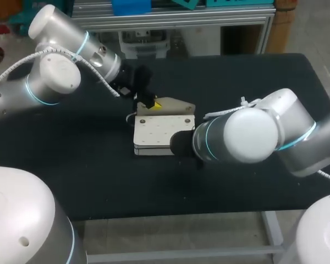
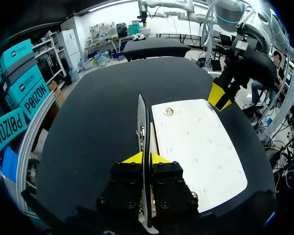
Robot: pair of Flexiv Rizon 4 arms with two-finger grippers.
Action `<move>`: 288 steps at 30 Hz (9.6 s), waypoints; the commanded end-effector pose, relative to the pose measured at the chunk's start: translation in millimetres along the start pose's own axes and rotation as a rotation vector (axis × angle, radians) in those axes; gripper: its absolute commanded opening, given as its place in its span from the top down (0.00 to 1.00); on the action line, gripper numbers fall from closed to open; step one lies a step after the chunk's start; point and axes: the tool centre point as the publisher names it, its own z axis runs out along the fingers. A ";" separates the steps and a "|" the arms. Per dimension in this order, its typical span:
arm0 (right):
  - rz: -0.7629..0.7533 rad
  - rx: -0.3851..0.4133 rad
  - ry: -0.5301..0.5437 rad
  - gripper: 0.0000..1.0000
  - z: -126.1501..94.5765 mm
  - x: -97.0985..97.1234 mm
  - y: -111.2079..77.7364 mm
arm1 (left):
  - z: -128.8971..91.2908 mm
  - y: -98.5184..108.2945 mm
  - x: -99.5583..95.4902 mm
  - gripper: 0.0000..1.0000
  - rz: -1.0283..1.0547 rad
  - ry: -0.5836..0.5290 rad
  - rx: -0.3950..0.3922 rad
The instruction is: Pick up the bag, open it, inspect its contents, close it, and place it on the opposite side
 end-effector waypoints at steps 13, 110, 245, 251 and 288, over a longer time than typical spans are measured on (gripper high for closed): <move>-0.024 0.000 -0.116 0.69 25.8 -9.6 6.5 | 7.4 -1.6 -5.0 1.00 0.015 0.032 -0.015; 0.059 0.044 -0.097 1.00 37.5 -16.3 -0.8 | 9.3 5.8 87.5 0.57 0.406 0.048 0.032; 1.881 0.337 0.932 0.00 6.5 -86.5 -47.4 | -64.9 52.5 59.9 0.00 -2.073 -0.268 -0.083; 1.881 0.340 0.991 0.00 10.4 -82.2 -39.9 | -61.8 54.0 59.4 0.00 -2.114 -0.210 -0.080; 2.166 0.315 1.222 0.30 58.1 -74.7 -18.1 | -22.3 48.4 64.6 0.21 -2.189 0.112 -0.002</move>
